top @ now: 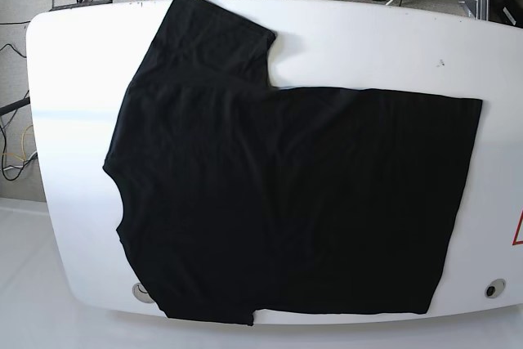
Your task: Fold the T-shirt properly
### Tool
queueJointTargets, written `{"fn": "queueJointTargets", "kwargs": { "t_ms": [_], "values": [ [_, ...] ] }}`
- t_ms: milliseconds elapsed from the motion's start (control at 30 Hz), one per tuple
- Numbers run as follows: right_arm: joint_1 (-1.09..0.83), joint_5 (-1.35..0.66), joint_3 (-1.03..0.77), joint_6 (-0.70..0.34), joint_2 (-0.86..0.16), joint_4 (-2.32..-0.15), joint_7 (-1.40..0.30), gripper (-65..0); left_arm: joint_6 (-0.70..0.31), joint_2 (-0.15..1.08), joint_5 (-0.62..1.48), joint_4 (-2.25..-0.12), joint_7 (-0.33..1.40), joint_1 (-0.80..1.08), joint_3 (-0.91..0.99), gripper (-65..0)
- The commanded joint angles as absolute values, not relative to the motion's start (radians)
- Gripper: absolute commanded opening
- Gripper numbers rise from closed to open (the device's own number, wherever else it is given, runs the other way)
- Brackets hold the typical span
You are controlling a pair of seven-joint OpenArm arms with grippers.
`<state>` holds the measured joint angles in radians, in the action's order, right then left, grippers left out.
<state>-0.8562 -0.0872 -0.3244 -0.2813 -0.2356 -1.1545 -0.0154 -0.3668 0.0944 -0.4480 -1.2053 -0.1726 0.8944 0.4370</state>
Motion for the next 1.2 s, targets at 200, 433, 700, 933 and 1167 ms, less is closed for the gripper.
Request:
{"fn": "queueJointTargets", "kwargs": {
  "t_ms": [200,433,700,933,1167],
  "values": [
    [-0.942,-0.123,-0.325,-0.28,-0.279,-1.338,-0.052,-65.0,-0.366,0.108,-0.463,-1.413,-0.171,1.003,0.435,-65.0],
    [-0.995,-0.156,-0.326,-0.283,-0.274,-1.492,-0.088,-65.0,-0.363,0.101,-0.48,-1.564,-0.162,1.026,0.448,-65.0],
    [-1.055,-0.169,-0.334,-0.277,-0.271,-1.693,-0.138,-65.0,-0.378,0.099,-0.467,-1.69,-0.163,1.037,0.443,-63.6],
    [-1.108,-0.174,-0.341,-0.278,-0.27,-1.861,-0.189,-65.0,-0.387,0.11,-0.455,-1.81,-0.134,1.041,0.441,-60.9],
    [-1.161,-0.163,-0.345,-0.279,-0.273,-1.994,-0.21,-62.7,-0.396,0.153,-0.414,-1.939,-0.079,1.044,0.424,-58.5]
  ]
}}
